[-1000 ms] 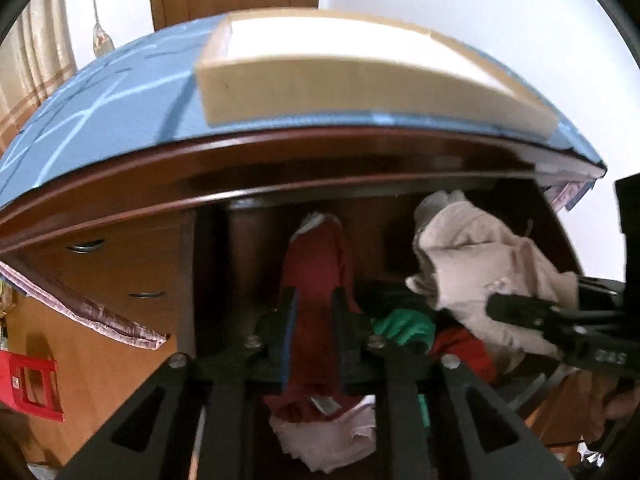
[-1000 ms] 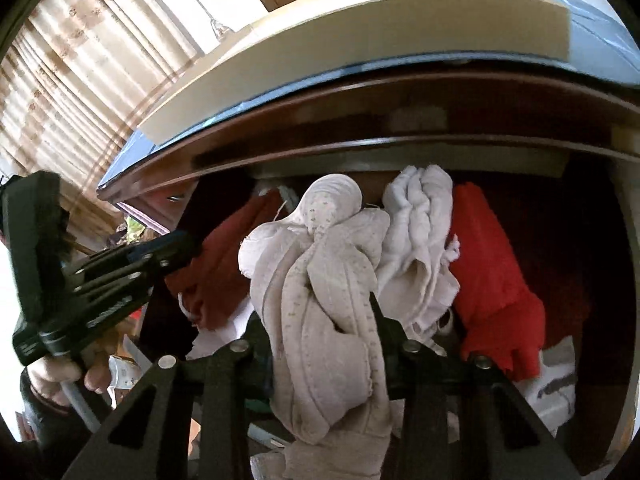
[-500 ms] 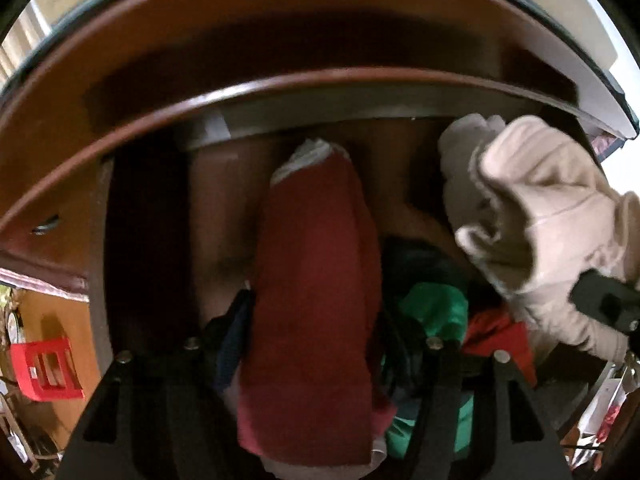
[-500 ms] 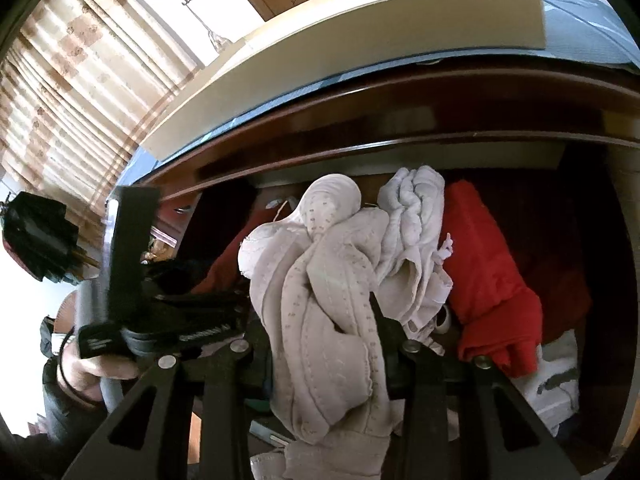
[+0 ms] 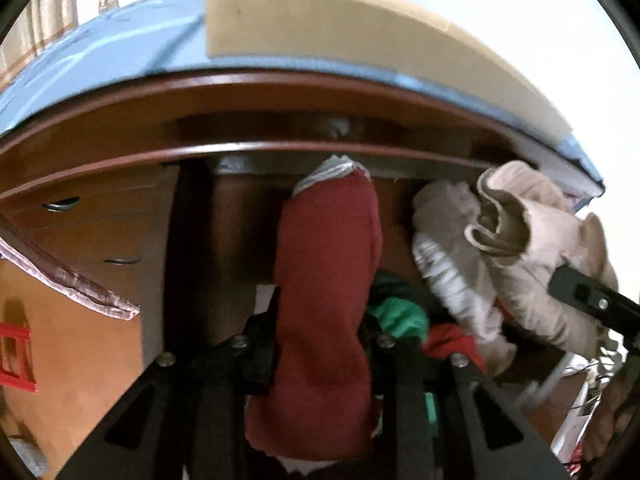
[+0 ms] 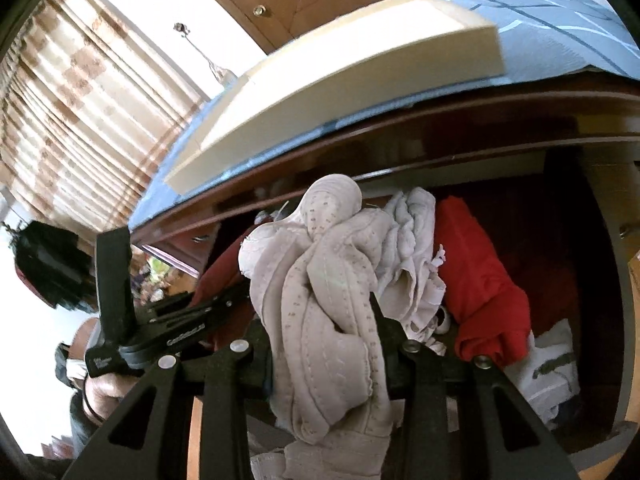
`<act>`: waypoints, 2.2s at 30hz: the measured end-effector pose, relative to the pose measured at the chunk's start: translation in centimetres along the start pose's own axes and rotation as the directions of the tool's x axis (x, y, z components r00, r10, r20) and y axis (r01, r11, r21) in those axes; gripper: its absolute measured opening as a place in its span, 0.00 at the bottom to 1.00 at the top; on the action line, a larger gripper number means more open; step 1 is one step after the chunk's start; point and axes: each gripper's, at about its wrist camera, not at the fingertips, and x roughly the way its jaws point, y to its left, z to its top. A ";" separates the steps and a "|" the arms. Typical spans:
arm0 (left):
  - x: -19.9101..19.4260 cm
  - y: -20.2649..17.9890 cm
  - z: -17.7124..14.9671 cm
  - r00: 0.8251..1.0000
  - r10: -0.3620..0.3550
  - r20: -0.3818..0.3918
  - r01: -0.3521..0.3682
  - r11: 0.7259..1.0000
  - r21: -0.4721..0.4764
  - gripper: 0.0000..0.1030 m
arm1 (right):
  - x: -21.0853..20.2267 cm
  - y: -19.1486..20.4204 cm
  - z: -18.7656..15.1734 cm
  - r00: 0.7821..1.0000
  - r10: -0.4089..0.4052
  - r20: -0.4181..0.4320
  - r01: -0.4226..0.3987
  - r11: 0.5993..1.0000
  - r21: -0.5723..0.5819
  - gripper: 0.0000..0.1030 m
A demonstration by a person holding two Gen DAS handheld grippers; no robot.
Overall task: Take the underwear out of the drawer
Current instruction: 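Lift both held items out of the drawer toward the cardboard tray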
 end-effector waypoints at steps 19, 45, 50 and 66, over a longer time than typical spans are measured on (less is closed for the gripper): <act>-10.9 -1.6 1.4 0.968 -0.094 0.235 0.091 0.996 0.024 0.23 | -6.4 4.5 3.8 0.971 0.184 0.152 -0.186 0.983 0.000 0.37; -4.7 1.4 17.2 0.921 0.099 0.377 -0.049 0.989 -0.141 0.23 | 6.5 7.0 22.3 0.963 -0.080 0.256 0.032 0.982 0.185 0.38; -2.8 1.3 19.0 0.932 0.100 0.348 -0.054 0.989 -0.140 0.23 | 8.9 5.4 24.1 0.971 -0.091 0.219 0.040 0.973 0.226 0.38; -0.1 0.7 20.0 0.951 0.149 0.272 -0.116 0.984 -0.135 0.36 | 12.8 4.8 25.4 0.991 -0.078 0.105 0.057 0.980 0.190 0.48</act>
